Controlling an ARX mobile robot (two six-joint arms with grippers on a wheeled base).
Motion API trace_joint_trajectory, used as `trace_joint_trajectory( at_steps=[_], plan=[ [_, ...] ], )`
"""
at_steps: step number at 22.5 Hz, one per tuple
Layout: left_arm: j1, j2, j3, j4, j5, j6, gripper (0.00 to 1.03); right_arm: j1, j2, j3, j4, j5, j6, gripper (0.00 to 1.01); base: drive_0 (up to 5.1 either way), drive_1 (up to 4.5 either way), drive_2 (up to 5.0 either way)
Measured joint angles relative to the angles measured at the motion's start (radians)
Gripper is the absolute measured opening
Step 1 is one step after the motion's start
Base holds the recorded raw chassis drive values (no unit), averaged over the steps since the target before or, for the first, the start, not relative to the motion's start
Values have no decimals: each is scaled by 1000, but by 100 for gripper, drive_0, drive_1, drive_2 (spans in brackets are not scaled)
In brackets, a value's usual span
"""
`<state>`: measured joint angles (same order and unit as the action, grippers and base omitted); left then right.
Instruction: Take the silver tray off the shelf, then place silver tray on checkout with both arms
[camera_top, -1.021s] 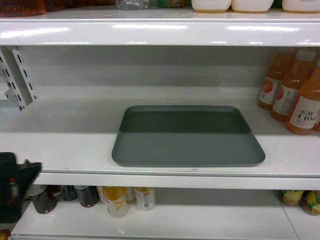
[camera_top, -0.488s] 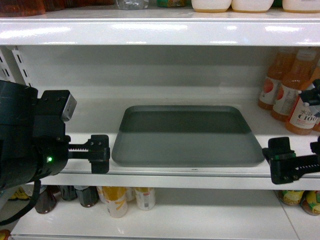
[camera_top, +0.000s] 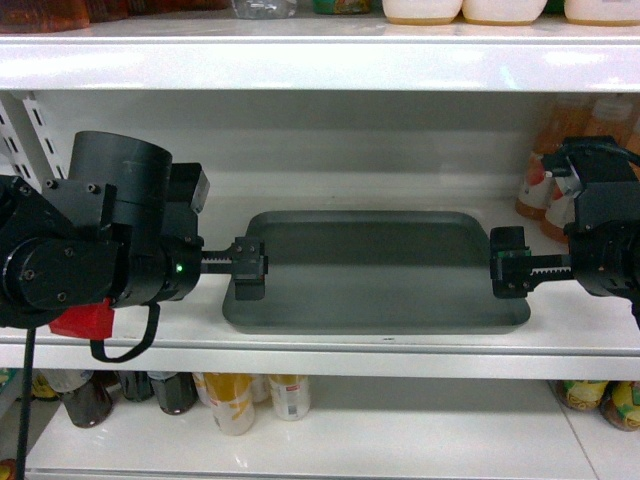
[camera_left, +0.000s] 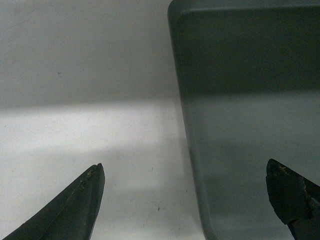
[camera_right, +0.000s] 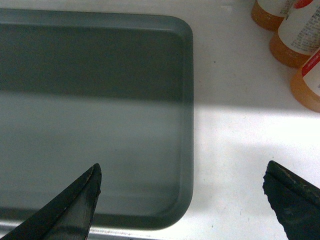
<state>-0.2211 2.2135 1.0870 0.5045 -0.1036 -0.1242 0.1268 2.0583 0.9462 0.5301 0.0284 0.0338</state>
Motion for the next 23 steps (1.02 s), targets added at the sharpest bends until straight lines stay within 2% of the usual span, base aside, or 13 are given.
trace_joint_trajectory(
  at_steps=[7,10,12,16,23],
  plan=[
    [1,80,74,-74,7,0,98,24,153,160,-108,40,25,98,0,0,0],
    [2,90,105,-117,11,-5,98,21,218,259,-189,48,51,98,0,0,0],
    [2,90,121,-163,40,-29,98,13,258,317,-227,49,67,98,0,0,0],
    [-3,90,132,-217,42,-29,98,-5,310,398,-300,56,89,98,0,0,0],
    [0,97,164,-276,53,-36,98,-10,348,476,-363,63,93,98,0,0,0]
  ],
)
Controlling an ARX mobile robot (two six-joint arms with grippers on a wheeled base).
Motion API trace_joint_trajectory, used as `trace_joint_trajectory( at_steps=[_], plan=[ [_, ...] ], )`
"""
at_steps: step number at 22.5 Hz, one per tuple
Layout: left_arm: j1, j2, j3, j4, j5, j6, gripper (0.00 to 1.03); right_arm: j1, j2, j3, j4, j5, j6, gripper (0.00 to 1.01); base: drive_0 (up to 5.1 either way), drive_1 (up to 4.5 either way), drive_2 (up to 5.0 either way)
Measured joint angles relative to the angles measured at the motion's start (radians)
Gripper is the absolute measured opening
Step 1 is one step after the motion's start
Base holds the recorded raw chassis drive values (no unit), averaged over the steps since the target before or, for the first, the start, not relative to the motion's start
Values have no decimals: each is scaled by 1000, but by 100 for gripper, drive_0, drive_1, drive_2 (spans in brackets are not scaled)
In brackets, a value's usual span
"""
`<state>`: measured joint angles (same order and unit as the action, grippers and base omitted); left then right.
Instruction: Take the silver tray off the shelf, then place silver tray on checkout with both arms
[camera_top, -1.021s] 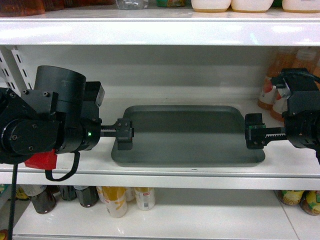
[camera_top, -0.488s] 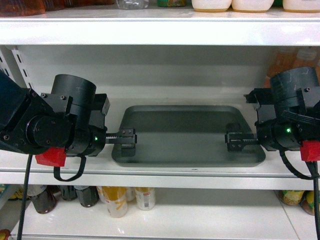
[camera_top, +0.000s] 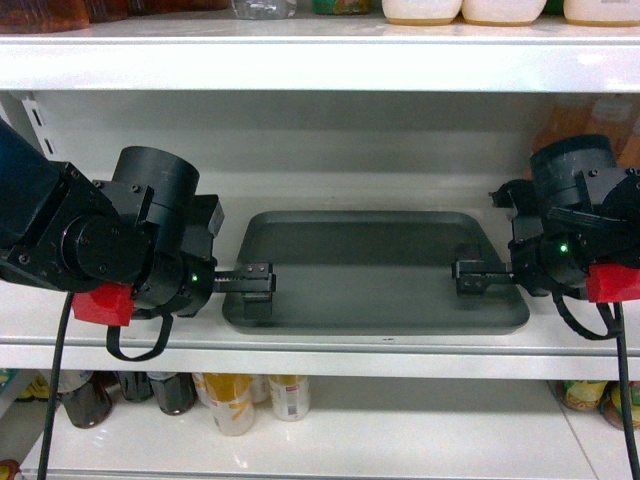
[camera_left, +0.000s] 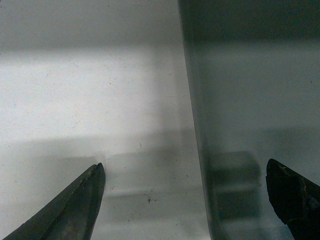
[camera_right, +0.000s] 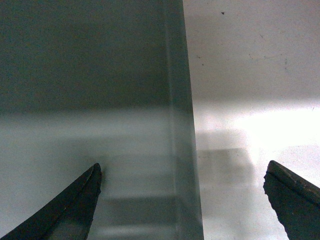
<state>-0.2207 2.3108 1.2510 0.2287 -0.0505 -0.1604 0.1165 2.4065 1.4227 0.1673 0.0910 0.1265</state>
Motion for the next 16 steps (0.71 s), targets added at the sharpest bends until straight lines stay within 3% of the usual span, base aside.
trace_joint_trajectory(
  at_steps=[2,5,10,14,16],
  plan=[
    [0,0,7,-13,3,-1,98,0,5,15,-20,0,0,98,0,0,0],
    [0,3,19,-40,7,1,95,0,9,23,-27,-14,-3,81,0,0,0],
    [8,4,24,-63,6,-3,56,2,9,24,-37,-21,-10,40,0,0,0],
    [6,5,24,-72,32,-43,26,0,9,24,-45,-18,-19,10,0,0,0],
    [3,5,24,-70,33,-53,12,-2,9,25,-46,-37,-21,3,0,0,0]
  ],
)
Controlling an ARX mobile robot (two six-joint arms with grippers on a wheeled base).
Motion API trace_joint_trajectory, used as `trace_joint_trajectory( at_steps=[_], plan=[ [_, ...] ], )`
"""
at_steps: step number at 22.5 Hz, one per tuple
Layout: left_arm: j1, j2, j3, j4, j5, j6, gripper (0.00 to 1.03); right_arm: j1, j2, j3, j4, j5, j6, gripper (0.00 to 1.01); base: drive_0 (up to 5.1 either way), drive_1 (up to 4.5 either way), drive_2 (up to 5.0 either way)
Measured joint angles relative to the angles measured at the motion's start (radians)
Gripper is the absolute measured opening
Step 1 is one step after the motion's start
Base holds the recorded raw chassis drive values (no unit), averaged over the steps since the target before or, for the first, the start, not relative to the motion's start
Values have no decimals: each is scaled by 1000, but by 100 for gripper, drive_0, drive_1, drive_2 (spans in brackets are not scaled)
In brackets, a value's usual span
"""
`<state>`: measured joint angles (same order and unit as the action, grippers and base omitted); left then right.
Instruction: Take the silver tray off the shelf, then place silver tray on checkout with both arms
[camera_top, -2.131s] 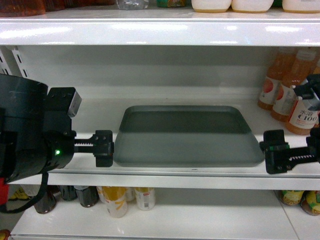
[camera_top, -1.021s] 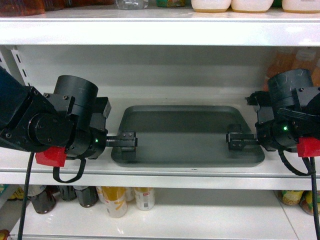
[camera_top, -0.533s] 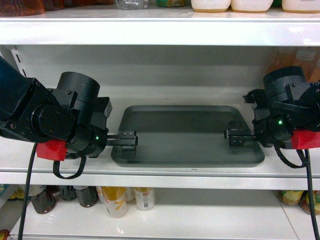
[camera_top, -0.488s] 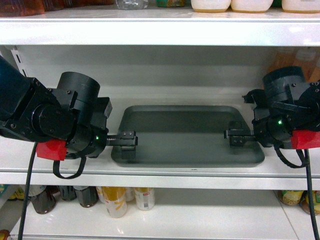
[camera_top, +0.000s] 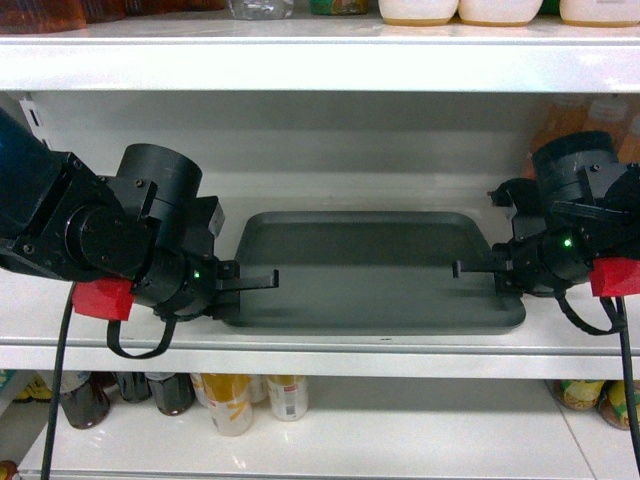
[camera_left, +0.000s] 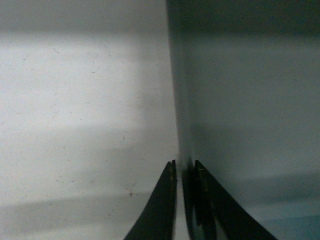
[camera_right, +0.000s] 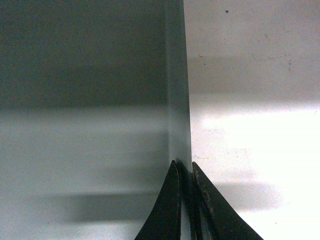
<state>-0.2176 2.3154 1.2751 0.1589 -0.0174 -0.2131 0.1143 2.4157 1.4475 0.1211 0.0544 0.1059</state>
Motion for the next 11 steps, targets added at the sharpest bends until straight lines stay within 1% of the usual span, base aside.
trace_joint_trajectory(
  at_steps=[1,2,4,7,8,9,10,11],
  plan=[
    [-3,0,-1,1,-5,-13,7,-3,0,0,0,-3,0,3,0,0,0],
    [-3,0,-4,4,2,-36,3,-3,0,0,0,-7,0,3,0,0,0],
    [-1,-4,-13,17,22,-60,3,-3,0,-2,1,-7,0,3,0,0,0],
    [-2,-19,-38,29,17,-76,3,-3,-11,-28,29,-10,1,3,0,0,0],
    [-5,-38,-64,37,5,-76,3,-2,-25,-56,47,-13,1,3,0,0,0],
    [-8,-97,-161,74,5,-94,3,3,-83,-169,110,-24,10,3,0,0,0],
    [-21,-193,-267,94,-31,-90,3,3,-174,-315,176,-31,35,3,0,0,0],
    [-25,-218,-291,106,-37,-86,3,3,-196,-349,192,-31,39,3,0,0,0]
  ],
)
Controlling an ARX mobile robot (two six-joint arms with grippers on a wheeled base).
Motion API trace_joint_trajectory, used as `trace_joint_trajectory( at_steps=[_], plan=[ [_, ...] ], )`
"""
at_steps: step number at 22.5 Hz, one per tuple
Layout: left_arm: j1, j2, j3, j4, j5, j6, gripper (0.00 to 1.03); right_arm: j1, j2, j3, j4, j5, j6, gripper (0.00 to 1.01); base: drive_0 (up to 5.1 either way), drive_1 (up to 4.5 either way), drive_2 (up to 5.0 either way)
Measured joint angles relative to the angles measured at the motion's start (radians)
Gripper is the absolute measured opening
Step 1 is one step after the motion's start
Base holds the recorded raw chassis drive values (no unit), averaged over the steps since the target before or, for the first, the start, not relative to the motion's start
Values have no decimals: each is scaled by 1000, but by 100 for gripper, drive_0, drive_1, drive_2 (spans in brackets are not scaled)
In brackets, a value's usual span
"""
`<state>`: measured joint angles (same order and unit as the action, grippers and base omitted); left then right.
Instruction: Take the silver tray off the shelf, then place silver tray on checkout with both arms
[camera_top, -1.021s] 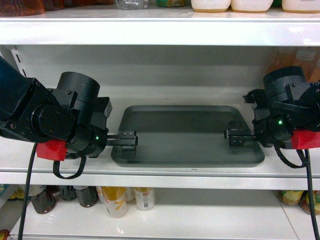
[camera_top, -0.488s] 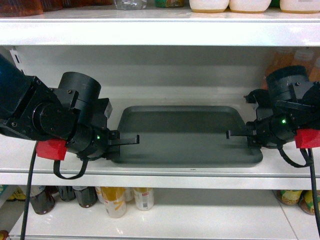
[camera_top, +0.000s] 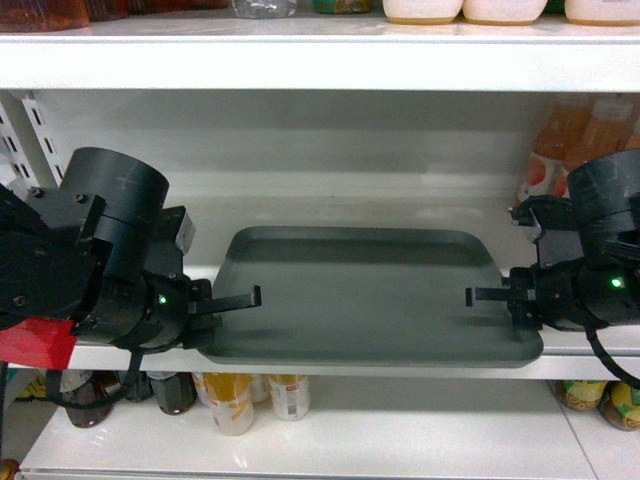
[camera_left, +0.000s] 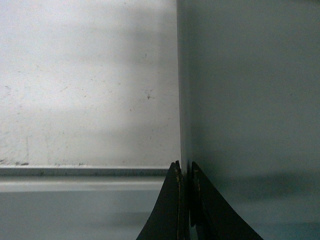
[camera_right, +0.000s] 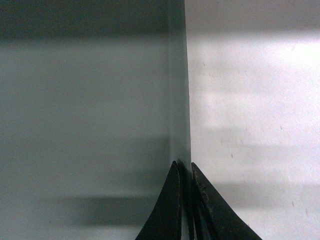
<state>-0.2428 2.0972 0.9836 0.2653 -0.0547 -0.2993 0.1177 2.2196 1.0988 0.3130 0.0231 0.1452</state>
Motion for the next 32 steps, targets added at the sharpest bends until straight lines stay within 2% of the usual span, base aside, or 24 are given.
trace_joint_trajectory(
  at_steps=[10,13,16,19,23,32],
  plan=[
    [-21,-193,-164,33,-25,-10,3,1,-180,-204,78,-9,19,3,0,0,0],
    [-45,-304,-269,59,-53,-32,3,9,-309,-321,109,-8,23,3,0,0,0],
    [-72,-404,-372,53,-70,-55,3,28,-446,-452,107,14,23,3,0,0,0],
    [-85,-461,-410,46,-92,-58,3,39,-533,-526,111,29,26,3,0,0,0],
    [-90,-494,-412,58,-115,-39,3,40,-575,-543,126,34,38,3,0,0,0],
    [-90,-493,-412,54,-115,-37,3,40,-574,-543,121,34,39,3,0,0,0]
  ],
)
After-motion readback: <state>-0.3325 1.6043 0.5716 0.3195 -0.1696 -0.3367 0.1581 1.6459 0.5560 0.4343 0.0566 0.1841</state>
